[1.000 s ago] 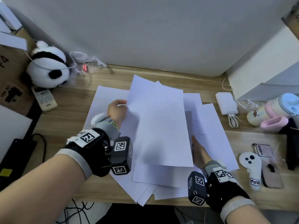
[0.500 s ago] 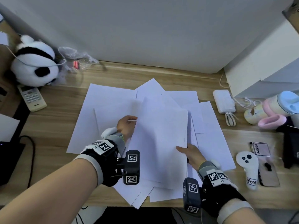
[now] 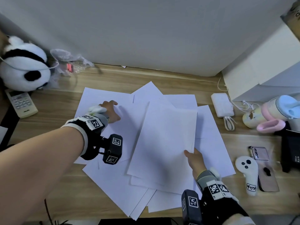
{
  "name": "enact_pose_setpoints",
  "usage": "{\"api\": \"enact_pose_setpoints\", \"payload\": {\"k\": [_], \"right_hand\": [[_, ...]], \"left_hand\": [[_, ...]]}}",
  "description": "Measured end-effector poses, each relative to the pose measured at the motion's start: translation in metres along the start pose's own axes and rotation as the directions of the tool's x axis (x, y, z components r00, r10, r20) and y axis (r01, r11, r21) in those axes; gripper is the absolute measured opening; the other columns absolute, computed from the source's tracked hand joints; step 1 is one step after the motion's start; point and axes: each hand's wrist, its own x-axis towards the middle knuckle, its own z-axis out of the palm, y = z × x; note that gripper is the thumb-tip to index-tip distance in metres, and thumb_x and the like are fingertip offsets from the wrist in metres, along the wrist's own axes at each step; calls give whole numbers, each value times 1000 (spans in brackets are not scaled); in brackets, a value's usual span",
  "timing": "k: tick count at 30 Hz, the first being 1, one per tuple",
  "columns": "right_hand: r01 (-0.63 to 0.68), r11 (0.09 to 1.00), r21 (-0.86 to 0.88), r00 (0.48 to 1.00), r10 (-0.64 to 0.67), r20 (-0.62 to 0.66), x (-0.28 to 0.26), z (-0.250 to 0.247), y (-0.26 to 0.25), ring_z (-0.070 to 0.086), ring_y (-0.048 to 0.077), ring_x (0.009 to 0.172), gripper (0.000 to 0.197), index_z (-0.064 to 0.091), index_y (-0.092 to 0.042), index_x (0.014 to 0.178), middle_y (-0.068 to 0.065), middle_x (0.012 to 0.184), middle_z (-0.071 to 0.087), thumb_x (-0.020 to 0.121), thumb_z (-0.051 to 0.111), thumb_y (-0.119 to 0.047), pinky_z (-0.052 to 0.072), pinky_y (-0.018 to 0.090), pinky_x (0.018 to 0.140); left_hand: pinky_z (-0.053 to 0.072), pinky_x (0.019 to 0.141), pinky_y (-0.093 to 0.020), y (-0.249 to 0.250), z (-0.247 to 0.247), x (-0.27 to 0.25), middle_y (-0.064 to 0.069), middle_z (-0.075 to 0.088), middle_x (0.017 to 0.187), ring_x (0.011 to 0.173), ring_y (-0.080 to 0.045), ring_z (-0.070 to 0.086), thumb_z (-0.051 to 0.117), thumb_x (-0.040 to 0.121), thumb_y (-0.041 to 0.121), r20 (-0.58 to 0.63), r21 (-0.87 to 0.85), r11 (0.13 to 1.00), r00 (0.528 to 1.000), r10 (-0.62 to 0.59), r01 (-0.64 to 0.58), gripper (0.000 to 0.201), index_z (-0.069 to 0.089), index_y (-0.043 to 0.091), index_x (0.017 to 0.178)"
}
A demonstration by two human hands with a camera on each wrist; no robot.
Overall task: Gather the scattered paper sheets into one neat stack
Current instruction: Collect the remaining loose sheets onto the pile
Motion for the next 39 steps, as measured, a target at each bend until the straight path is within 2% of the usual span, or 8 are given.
{"api": "enact_pose_setpoints", "payload": {"k": [10,13,18,22,24,27,33,39], "right_hand": [[-20,1000,-1,1000,20,15,-1,-1,-1,52,24,97,39,51,-3,131,14,120,60,92,45,-1,40,30,84],[-14,1000,-16,1000,14,14,-6,0,-4,54,26,99,38,52,-1,129,18,129,59,92,45,-1,42,31,87],[-16,998,-53,1000,17,10,-15,4,-7,55,34,115,38,51,0,130,18,131,57,93,43,0,42,35,92],[-10,999,-39,999,12,47,-20,4,-8,54,28,104,39,51,0,130,14,122,59,92,42,2,42,33,90],[-28,1000,-5,997,28,76,-23,3,-6,55,27,98,37,53,-3,127,11,110,60,91,45,-3,44,34,81],[-91,989,113,989,76,128,-22,0,-2,56,29,99,35,52,-5,125,14,109,61,96,45,-23,43,38,88],[-193,913,358,976,144,161,-20,-4,2,55,30,120,63,53,-10,128,11,126,61,93,31,-58,42,41,104],[-167,909,381,965,71,252,-22,-1,2,59,28,115,43,53,-16,128,9,125,63,94,47,-41,44,44,101]], "left_hand": [[40,80,-31,12,-24,-14,-13,60,118,99,-29,57,53,91,24,109,61,998,994,-10,3,37,54,4,122],[34,77,-29,14,-53,-27,-8,52,83,79,-23,48,44,96,13,-32,116,993,999,10,-6,9,50,8,91],[42,81,-27,22,-87,-63,-13,61,124,114,-33,56,42,91,8,-326,-251,960,945,35,-122,39,55,12,128],[50,80,-20,27,-97,-91,-10,67,108,97,-27,62,46,87,4,-283,-670,657,937,206,-347,35,65,15,114],[51,94,-37,22,-93,-99,-13,69,111,98,-28,65,51,88,5,-214,-820,489,952,218,-296,33,64,13,116],[54,82,-27,18,-66,-100,5,75,81,75,-11,68,55,90,5,-169,-889,393,966,194,-235,19,68,17,98],[43,51,-1,19,10,-104,12,59,71,64,-3,61,56,89,3,-136,-842,512,986,97,-166,20,56,20,100],[44,100,-33,21,75,-93,-13,55,134,124,-30,53,56,91,11,94,-749,660,995,26,54,46,49,1,135]]}}
